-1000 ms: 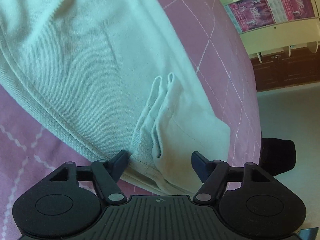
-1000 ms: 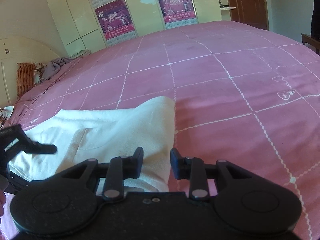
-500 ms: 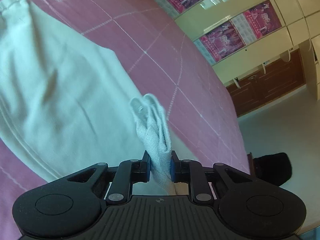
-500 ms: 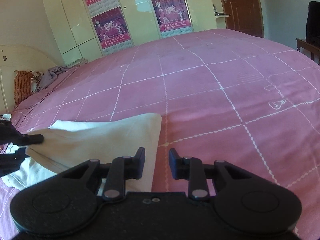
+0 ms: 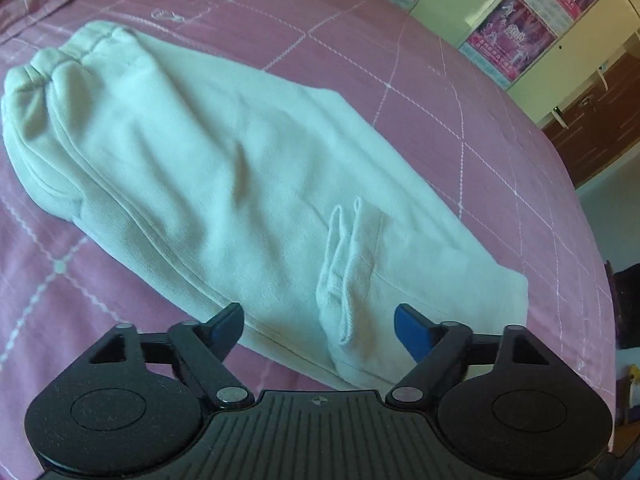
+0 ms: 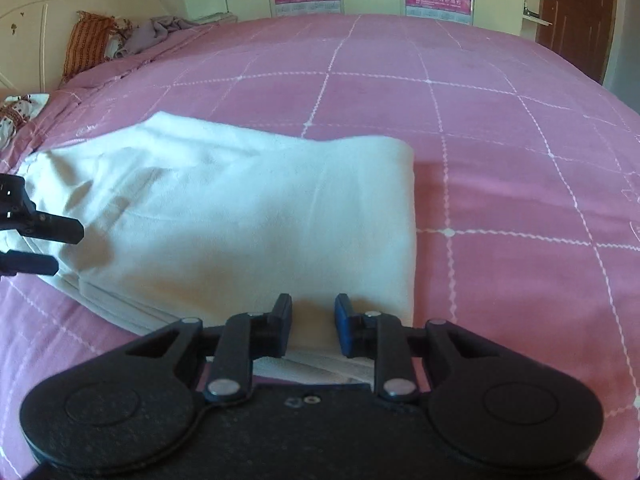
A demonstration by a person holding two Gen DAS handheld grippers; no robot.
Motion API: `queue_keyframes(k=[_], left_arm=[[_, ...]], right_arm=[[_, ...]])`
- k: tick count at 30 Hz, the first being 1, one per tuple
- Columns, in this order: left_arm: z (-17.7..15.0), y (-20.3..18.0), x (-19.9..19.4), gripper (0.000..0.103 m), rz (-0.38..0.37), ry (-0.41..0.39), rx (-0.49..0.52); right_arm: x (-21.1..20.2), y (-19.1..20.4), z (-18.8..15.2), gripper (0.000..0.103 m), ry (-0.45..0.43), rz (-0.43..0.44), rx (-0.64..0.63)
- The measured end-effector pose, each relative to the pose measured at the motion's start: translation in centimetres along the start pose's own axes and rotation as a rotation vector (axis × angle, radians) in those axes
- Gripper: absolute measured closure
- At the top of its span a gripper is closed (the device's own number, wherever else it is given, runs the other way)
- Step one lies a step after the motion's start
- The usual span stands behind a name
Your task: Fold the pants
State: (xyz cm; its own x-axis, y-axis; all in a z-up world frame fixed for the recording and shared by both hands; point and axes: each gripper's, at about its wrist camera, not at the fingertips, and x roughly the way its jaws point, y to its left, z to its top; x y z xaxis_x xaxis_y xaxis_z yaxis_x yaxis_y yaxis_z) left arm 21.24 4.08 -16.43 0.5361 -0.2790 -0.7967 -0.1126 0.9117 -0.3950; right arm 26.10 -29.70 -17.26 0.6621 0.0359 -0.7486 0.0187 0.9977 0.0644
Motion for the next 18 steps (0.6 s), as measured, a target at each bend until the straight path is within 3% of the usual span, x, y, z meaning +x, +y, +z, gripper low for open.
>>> queue_keyframes(k=[3,5,8,10,14,18], left_arm=[[0.4,0.9,-0.7,0.019,0.079,-0.011,0.039],[0.6,2.3,-0.7,0.019,0.123,0.003,0.022],[0.6,4.9,-0.8,0.019,0.112,0.041,-0.061],[0.8,6.2,-1.4,0.019,0.113,0.026,-0.087],[1.5,8.5,-2.1,0.019,0.115,0.026,-0.135],[2.1,10.5,-3.0,0.019,0.136,-0.002,-0.151]], right_arm=[[-1.0,1.5,0.9,0.077,-0.071,0.002,-0.022],[-0.5,2.5,0.9,0.077,-0.068,0.009,-0.031],[2.4,3.5,-0.1,0.077,0.047,-0.003,-0.064],[2.1,4.0,0.2,0.075,0.047,-0.025,-0.067],[0.6,6.1,1.2,0.072,-0.024,0.028,-0.092],[1.1,8.6,2.0,0.075,-0.02,0.097,-0.082]])
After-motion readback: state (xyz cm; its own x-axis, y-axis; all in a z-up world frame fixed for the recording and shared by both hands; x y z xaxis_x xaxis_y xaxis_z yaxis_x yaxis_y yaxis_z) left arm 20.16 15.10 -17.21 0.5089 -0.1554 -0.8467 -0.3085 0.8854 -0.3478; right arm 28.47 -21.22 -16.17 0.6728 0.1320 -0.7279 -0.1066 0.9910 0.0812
